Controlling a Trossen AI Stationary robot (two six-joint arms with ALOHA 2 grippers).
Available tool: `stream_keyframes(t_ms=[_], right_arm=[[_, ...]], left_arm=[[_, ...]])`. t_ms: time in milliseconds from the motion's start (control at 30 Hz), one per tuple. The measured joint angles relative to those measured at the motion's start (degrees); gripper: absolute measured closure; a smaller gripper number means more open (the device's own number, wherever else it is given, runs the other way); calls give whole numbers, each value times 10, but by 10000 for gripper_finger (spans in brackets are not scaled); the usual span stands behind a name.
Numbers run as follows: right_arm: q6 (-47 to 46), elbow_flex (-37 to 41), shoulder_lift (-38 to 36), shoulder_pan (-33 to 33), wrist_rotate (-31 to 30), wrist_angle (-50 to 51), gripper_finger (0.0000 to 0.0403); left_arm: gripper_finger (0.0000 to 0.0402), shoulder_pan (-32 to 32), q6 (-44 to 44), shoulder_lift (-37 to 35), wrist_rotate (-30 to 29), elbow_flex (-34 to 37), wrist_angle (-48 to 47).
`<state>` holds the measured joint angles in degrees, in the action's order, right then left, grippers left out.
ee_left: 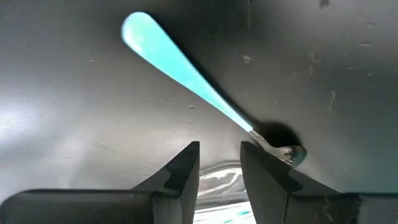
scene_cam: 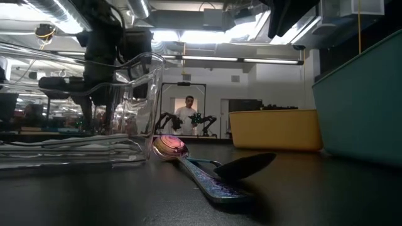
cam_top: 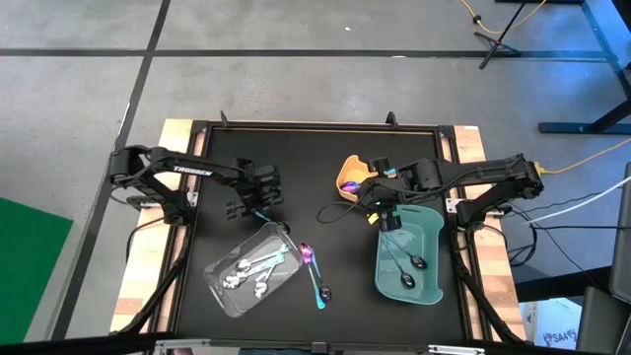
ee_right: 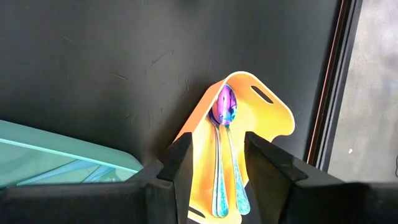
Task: Sort silverware by color (type)
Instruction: Put the blue spoon into the blue bin
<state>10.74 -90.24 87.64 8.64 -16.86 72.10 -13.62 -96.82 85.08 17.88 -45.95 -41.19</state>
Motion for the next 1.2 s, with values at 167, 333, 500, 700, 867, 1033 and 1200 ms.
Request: stream_keyframes(t_ms=[167,333,500,700,867,1033,1200], right_arm=[[0,0,0,0,0,0,271],[0,0,0,0,0,0,271],[0,0,0,0,0,0,271],[0,0,0,0,0,0,271],[0,0,0,0,0,0,271],[0,0,0,0,0,0,271],[0,0,0,0,0,0,271]], left_arm=[[292,0,0,30,16,0,44],[292,0,0,54,40,0,59],[292,0,9,65,42,0,59],[292,-4,14,66,30,0,59],[292,-7,15,66,29,0,59],[292,-7,30,66,40,0,62],[292,-7,45,66,52,0,65]])
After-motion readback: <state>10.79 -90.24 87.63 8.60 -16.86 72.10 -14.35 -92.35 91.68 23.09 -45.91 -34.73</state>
